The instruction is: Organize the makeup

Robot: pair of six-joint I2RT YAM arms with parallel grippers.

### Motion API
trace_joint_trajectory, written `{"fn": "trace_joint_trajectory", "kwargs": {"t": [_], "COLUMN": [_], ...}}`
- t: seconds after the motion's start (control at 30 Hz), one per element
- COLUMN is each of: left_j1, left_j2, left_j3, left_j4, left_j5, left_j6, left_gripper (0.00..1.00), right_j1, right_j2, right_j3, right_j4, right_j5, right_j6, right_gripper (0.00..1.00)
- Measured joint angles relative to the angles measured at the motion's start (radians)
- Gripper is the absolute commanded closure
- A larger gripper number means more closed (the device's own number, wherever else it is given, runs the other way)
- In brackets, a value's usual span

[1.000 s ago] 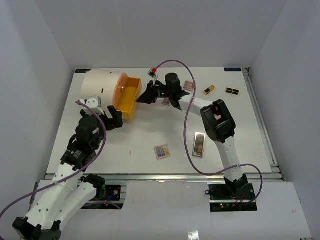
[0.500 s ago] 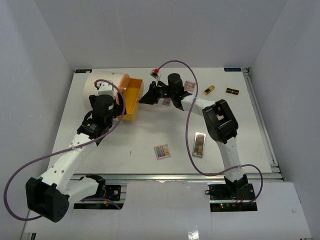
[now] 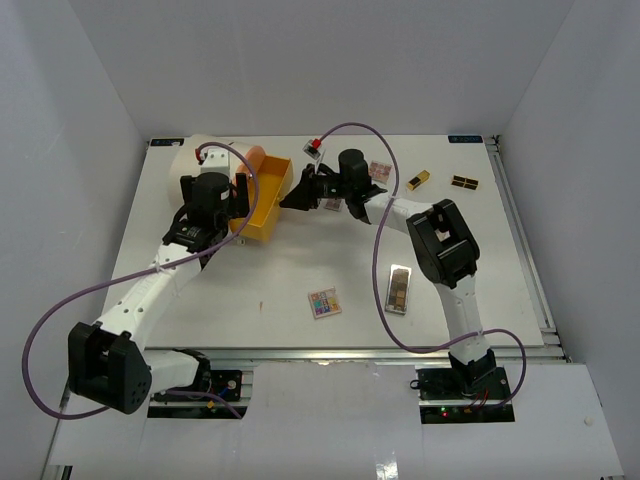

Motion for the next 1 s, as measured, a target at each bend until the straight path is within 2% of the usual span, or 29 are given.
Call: {"fn": "trace_joint_trajectory", "kwargs": {"t": [0.1,0.17,0.23,0.37,0.43,0.6,0.77,0.9,1.0], "left_j1": [0.015,0.024,0.033,0.046,0.055,0.064,0.068,0.069,0.069], "left_j2": [0.006,0.009,0.011,0.013,0.012,-0.016,-0.091,-0.175,-0.221], "left_j3": [0.000,0.000,0.001,0.004,0.006,0.030,0.094,0.131,0.159], "left_j4": [0.007,0.011,0.013,0.014,0.012,-0.007,-0.019,-0.030,-0.042], "left_j5": [0.017,0.028,0.041,0.057,0.067,0.117,0.198,0.300,0.422], "left_j6": [0.001,0.000,0.000,-0.004,-0.009,-0.027,-0.044,-0.062,-0.103], "left_gripper": [0.04,0.04,0.03,0.02,0.02,0.02,0.02,0.02,0.02], "right_j1": [-0.002,-0.003,-0.004,-0.006,-0.010,-0.023,-0.060,-0.117,-0.157], "right_j2": [-0.014,-0.022,-0.026,-0.026,-0.026,-0.050,-0.188,-0.355,-0.466], "right_j3": [-0.020,-0.031,-0.037,-0.038,-0.038,-0.053,-0.161,-0.275,-0.324], "right_j4": [0.001,0.002,0.004,-0.001,-0.008,-0.049,-0.152,-0.286,-0.453], "right_j5": [0.000,0.001,0.000,-0.021,-0.032,-0.049,-0.069,-0.125,-0.112], "right_j6": [0.001,0.003,0.007,0.030,0.033,0.009,-0.085,-0.242,-0.407], "right_gripper": [0.75,0.69,0.52,0.23,0.16,0.12,0.11,0.10,0.09]}}
